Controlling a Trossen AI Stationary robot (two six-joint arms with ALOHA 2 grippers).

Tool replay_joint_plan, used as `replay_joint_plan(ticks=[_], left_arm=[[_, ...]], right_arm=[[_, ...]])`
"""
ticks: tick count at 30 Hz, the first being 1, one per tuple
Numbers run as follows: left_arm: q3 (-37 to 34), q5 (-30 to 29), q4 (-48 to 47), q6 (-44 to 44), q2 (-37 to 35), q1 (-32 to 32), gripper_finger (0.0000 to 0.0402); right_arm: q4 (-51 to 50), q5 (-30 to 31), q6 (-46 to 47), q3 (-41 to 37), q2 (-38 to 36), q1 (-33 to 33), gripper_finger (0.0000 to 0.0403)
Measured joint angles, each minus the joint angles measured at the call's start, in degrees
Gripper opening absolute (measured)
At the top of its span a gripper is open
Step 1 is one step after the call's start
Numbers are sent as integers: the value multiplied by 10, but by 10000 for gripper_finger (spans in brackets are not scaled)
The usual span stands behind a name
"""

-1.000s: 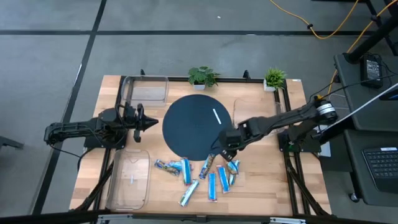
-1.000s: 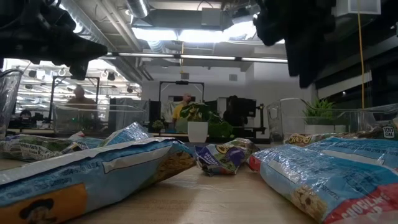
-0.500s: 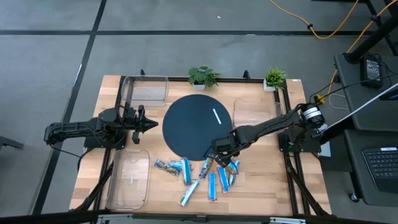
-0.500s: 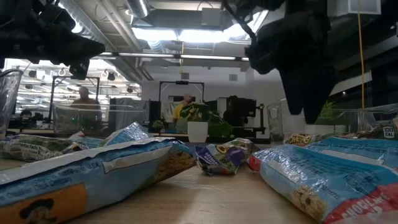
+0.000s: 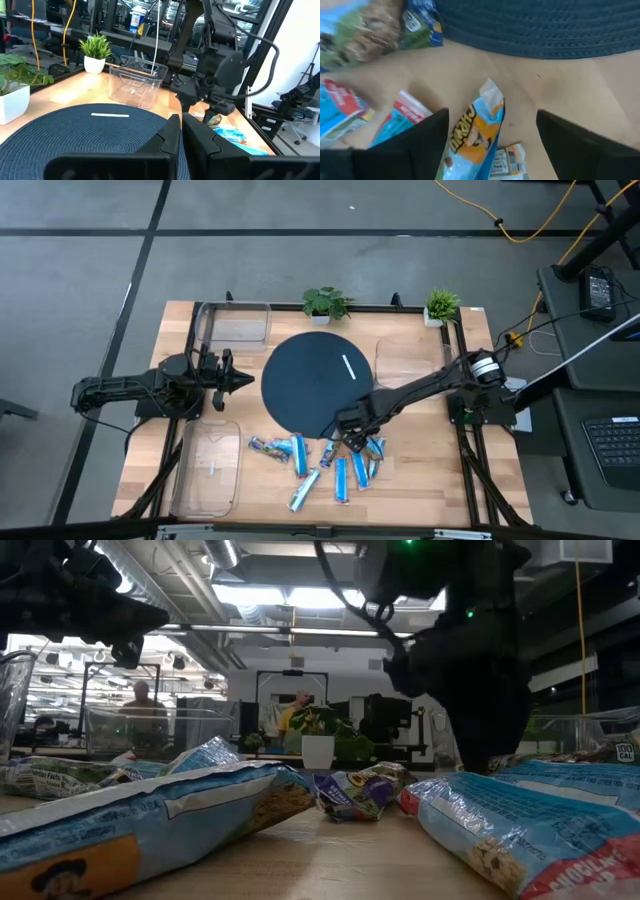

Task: Pick and place Granola Bars by type
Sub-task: Put the yellow granola bar into the top right transparent bin

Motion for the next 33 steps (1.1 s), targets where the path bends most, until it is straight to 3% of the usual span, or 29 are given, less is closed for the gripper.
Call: replay_joint_plan(ticks=[6,19,26,29,33], left_arm=[[0,0,0,-2,0,0,14],[0,-1,0,-1,0,0,15],[0,-1,0,-1,0,0,11],[0,-4,0,0,0,0,13],[0,-6,0,0,0,0,15]], right_arm=[[1,0,-2,0,10,0,261],[-18,1,-17,13,-22,-1,34],[-121,29,-35,97,-77,-4,32],[-189,65,-36,154,-110,-4,47],[-263,115,-36,231,-161,-7,39]])
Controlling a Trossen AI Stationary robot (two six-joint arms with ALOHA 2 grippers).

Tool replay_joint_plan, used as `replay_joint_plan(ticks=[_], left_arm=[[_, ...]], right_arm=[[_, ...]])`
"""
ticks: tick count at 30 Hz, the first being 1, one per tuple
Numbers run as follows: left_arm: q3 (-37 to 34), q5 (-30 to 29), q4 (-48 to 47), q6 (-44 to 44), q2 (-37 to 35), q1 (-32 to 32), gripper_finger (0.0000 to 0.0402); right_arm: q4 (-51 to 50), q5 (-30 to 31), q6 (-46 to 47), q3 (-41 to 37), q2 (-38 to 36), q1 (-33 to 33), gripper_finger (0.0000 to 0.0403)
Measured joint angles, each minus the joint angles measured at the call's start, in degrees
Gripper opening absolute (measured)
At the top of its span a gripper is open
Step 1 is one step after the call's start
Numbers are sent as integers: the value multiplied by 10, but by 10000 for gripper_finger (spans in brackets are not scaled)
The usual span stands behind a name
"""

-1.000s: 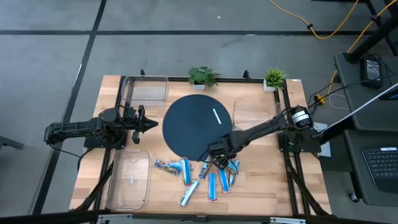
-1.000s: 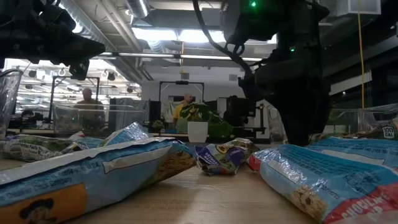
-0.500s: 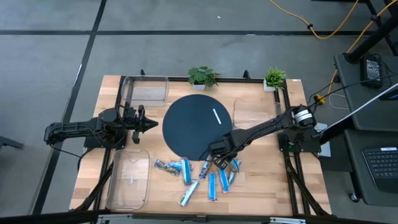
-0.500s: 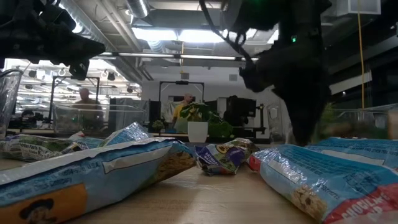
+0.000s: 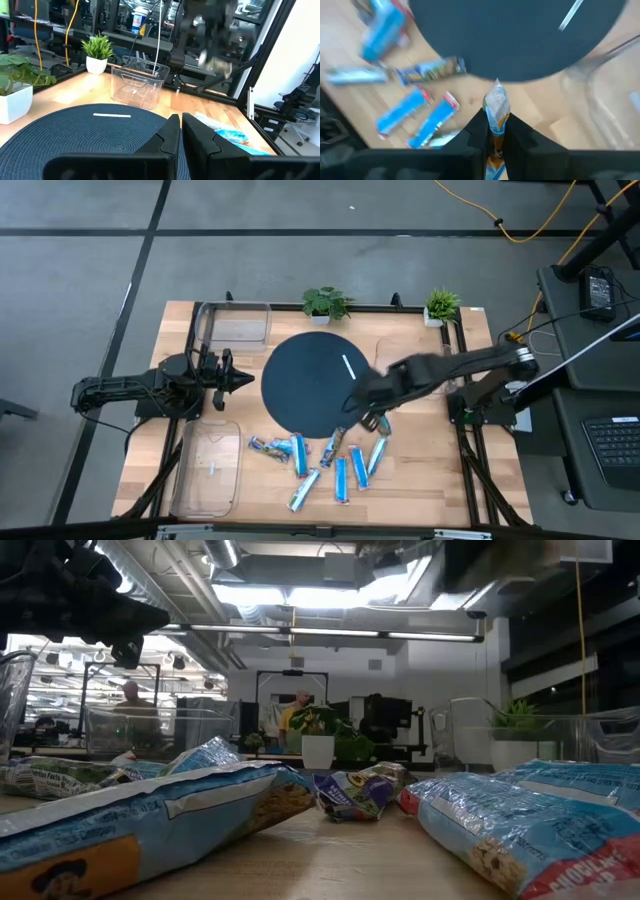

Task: Pick and place Granola Bars by type
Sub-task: Put the yellow granola bar into the top right transparent bin

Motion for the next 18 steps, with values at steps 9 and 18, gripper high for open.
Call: replay_joint_plan(ticks=[9,18], left_arm=[[0,-2,0,11,0,0,12],[0,-9,0,16,0,0,14]], right_arm=[[-71,107,0,98,-106,-4,33],[-115,132,-12,105,-153,-9,24]])
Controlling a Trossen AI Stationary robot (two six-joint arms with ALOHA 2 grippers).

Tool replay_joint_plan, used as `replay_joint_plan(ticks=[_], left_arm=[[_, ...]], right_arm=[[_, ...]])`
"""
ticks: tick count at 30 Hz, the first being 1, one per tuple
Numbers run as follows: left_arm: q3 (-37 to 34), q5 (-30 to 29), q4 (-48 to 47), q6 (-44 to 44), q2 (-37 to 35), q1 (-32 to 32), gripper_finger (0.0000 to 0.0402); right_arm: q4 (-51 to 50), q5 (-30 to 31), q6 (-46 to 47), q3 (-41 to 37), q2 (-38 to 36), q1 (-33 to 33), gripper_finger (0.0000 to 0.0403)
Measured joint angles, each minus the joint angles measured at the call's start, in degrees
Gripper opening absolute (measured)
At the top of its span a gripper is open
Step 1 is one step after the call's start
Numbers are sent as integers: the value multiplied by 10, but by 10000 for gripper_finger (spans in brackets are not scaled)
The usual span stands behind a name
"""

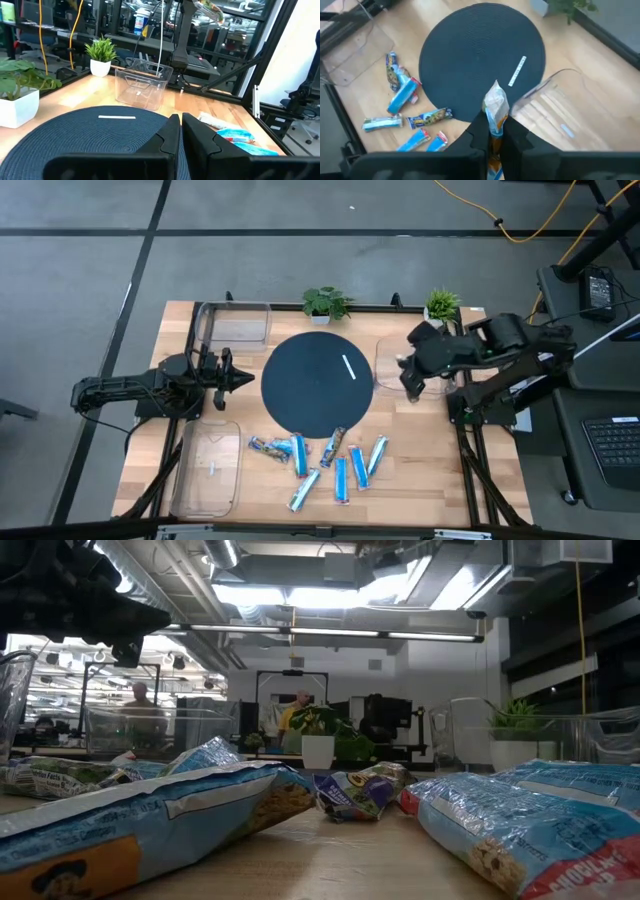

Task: Pick and place Granola Bars by type
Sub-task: Put the yellow granola bar into the top right transparent bin

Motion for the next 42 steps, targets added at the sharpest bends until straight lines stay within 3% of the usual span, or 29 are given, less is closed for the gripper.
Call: replay_joint_plan(ticks=[9,16,21,26,34,42], left_arm=[[0,-8,0,-3,0,0,11],[0,-21,-6,-2,0,0,12],[0,-27,-34,-10,0,0,12],[0,-44,-46,-51,0,0,8],[0,-45,-46,-63,0,0,10],[0,-47,-46,-62,0,0,10]], right_arm=[[-6,-21,-84,0,-56,-75,39],[-24,-90,-234,17,-82,-234,22],[-48,-165,-373,91,-44,-353,39],[-47,-216,-464,129,-14,-423,32],[-48,-216,-525,78,-12,-463,33],[-16,-216,-554,-104,-33,-484,27]])
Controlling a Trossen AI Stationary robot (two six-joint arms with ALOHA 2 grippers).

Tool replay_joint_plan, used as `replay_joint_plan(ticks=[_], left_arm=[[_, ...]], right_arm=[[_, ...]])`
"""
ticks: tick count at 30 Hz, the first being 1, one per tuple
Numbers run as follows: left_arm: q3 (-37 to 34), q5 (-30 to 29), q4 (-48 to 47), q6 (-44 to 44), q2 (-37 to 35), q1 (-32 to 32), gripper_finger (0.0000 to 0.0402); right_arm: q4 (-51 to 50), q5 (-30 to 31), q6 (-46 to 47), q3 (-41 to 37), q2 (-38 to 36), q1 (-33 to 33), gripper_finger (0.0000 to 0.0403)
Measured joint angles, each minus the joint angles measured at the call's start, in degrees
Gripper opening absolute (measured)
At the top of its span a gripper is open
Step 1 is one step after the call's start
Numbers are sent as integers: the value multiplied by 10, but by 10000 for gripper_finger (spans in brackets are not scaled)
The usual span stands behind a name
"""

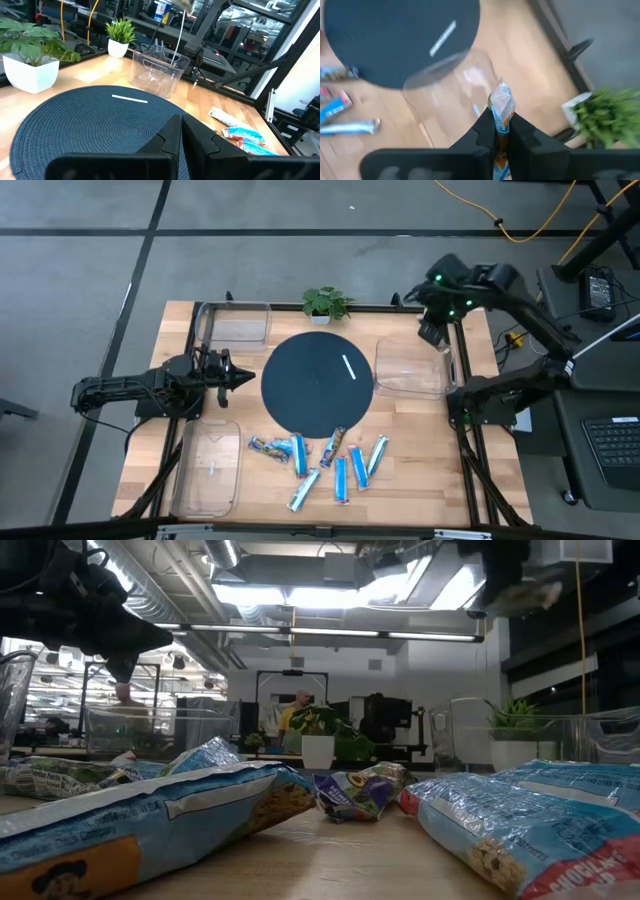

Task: Pick and place Granola Bars by type
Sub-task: Put the yellow granola bar into the top right transparent bin

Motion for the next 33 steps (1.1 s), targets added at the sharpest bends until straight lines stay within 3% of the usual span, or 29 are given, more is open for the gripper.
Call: replay_joint_plan(ticks=[10,18,25,33], left_arm=[[0,-5,0,1,0,0,6],[0,-43,2,1,0,0,8],[0,-43,2,1,0,0,6],[0,-44,2,0,0,0,6]], right_arm=[[62,-17,13,-128,-28,0,42],[152,-59,32,-241,-43,0,21],[197,-71,33,-325,-43,0,43],[262,-71,28,-397,-43,0,20]])
